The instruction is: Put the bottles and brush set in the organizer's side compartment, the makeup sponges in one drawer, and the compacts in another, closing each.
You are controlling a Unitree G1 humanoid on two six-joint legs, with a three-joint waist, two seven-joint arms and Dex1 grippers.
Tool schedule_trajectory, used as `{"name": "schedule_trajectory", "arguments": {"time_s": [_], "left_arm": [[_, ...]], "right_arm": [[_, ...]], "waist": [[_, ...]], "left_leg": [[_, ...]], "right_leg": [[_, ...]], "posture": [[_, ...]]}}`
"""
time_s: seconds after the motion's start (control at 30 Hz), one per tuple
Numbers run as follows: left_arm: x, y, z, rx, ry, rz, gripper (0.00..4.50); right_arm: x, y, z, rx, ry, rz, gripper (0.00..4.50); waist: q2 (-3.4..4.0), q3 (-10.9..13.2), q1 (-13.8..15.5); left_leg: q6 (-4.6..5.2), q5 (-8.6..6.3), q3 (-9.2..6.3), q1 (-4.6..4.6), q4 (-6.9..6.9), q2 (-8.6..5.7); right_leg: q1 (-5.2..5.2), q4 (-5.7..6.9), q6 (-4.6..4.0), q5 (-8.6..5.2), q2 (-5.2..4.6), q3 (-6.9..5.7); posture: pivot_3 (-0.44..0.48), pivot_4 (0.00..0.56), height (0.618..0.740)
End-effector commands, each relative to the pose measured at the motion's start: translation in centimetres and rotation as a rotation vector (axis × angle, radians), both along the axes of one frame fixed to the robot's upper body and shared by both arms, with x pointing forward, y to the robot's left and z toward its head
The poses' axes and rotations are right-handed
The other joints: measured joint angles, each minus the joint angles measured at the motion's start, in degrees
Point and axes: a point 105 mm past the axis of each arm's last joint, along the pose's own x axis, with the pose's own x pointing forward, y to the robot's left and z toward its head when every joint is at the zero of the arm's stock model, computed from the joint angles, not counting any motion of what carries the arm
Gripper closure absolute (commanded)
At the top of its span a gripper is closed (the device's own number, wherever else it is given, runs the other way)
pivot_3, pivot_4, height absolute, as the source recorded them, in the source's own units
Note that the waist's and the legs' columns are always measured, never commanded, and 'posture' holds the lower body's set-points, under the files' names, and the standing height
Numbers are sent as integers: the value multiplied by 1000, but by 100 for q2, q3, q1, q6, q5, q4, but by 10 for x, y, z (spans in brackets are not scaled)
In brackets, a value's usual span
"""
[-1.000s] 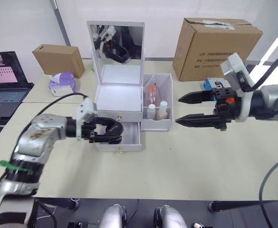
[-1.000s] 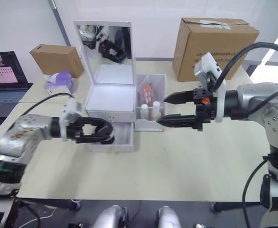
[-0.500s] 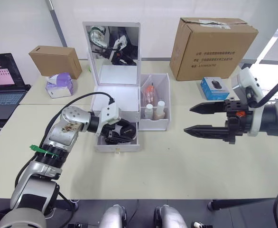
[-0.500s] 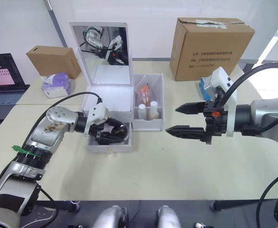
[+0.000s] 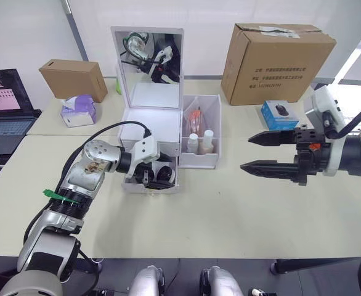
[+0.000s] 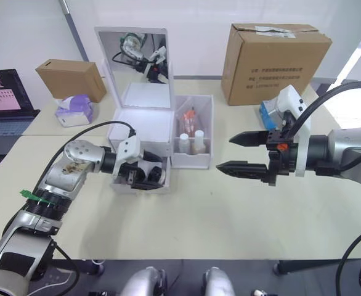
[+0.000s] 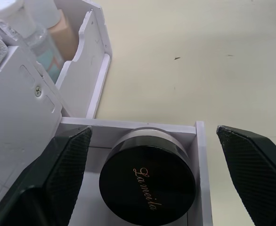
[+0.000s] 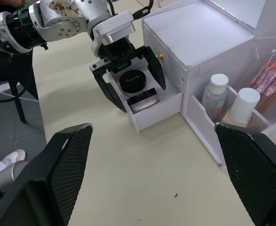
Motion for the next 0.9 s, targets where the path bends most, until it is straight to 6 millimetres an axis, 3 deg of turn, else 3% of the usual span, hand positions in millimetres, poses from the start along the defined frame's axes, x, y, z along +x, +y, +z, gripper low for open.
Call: {"name": "schedule_trajectory", "arguments": {"time_s": [0.03, 0.2, 0.47, 0.9], "left_arm": [[2, 8, 12, -13, -34, 48, 10], [-7, 8, 12, -33, -8, 51, 10], [-15, 23, 32, -211, 61, 106, 10], [-8, -12, 25, -103, -2, 3, 4086]], "right_arm": [[-3, 2, 12, 19, -48, 27, 0], [-2, 4, 14, 25, -47, 37, 0], [-2, 4, 14, 29, -39, 44, 0], [0, 4, 17, 25, -52, 34, 0]], "waist": [[0, 0, -3], [0, 0, -11], [0, 0, -6], [0, 0, 18]], "left_leg": [[0, 0, -1, 0, 0, 0], [0, 0, -3, 5, 0, 1], [0, 0, -5, 5, 0, 0], [0, 0, -2, 4, 3, -2]], "right_leg": [[0, 0, 0, 0, 1, 0], [-1, 0, 0, 0, 13, 16], [0, -3, 0, -1, 8, 16], [2, -3, -2, 1, 10, 16]], "posture": [[0, 150, 731], [0, 150, 731], [0, 150, 731], [0, 150, 731]]}}
